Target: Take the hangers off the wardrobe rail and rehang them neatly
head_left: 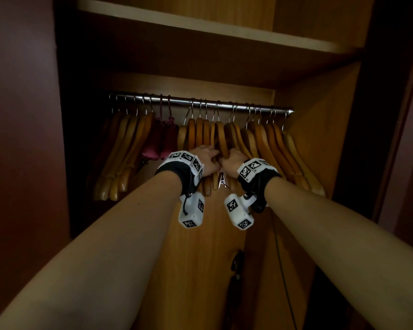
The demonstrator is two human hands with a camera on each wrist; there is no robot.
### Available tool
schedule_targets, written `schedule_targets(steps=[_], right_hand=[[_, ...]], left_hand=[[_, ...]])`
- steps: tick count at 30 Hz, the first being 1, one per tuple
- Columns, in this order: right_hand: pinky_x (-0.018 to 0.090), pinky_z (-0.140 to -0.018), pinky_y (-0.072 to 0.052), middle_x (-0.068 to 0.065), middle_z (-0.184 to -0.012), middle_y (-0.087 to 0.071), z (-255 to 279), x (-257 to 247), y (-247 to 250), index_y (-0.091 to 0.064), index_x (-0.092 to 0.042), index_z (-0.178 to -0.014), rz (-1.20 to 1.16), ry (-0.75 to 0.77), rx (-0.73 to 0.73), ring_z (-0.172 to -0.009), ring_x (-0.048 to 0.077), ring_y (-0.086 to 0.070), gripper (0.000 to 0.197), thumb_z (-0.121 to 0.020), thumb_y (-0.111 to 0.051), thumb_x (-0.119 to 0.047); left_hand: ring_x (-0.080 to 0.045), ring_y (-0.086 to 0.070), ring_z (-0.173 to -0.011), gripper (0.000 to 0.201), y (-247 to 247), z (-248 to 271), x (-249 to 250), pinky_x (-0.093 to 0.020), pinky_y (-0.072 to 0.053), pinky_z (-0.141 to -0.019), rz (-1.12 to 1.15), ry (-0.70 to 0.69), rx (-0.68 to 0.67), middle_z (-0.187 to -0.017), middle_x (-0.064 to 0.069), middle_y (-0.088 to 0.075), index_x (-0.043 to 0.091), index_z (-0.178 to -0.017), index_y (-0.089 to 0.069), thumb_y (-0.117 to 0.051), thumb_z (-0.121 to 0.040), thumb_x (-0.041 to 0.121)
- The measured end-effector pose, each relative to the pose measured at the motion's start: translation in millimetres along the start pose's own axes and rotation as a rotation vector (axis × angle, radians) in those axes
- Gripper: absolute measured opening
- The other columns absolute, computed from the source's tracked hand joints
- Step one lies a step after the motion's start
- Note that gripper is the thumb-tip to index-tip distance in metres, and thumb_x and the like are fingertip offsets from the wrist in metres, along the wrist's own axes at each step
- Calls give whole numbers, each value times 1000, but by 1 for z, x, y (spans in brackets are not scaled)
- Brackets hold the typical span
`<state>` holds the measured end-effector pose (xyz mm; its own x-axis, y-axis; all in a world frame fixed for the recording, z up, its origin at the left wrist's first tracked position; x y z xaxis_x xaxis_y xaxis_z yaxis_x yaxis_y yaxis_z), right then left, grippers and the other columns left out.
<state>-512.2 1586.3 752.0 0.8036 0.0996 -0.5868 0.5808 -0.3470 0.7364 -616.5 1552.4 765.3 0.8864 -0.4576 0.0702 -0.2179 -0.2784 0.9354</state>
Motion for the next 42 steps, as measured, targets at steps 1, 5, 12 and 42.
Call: schedule_targets(steps=[1, 5, 12, 42], right_hand=[[33, -83, -48, 14, -121, -62, 1, 0, 1, -51, -11, -129, 4, -4, 24, -101, 30, -61, 42, -93, -52, -33], [32, -78, -49, 13, -114, -63, 6, -4, 7, -51, -9, -126, 7, -17, 51, -91, 26, -60, 37, -94, -53, -26], [39, -84, -54, 5, -77, -55, 7, -15, 20, -54, -11, -103, 51, -70, 10, -72, 22, -57, 15, -91, -51, -20], [15, -38, -37, 2, -47, -53, 73, 11, 58, -52, -9, -59, 200, -116, -187, -33, 12, -46, 20, -77, -59, -7]], left_hand=[[-20, -21, -145, 57, 1, 1, 1, -30, -19, -114, 3, -5, 5, -158, -1, -25, 21, -150, -31, -47, -98, 38], [-20, -21, -144, 57, 3, 5, 2, -31, -19, -114, 10, -10, 16, -158, -1, -25, 20, -150, -30, -46, -98, 36], [-22, -23, -143, 54, 2, 7, 3, -33, -22, -113, 14, -11, 12, -157, -3, -27, 20, -149, -32, -44, -99, 36], [-26, -36, -136, 44, -6, 9, 17, -34, -29, -111, 138, 70, 115, -149, -5, -39, 19, -140, -48, -46, -98, 31]])
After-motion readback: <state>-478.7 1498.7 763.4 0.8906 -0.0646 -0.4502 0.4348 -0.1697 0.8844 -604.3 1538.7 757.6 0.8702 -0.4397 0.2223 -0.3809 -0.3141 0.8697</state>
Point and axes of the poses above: each hand's wrist, its own z-axis away from the middle knuckle, its own y-axis out of the back of the hand, x = y × z, the point moved 10 cm from there along -z, towards the middle knuckle
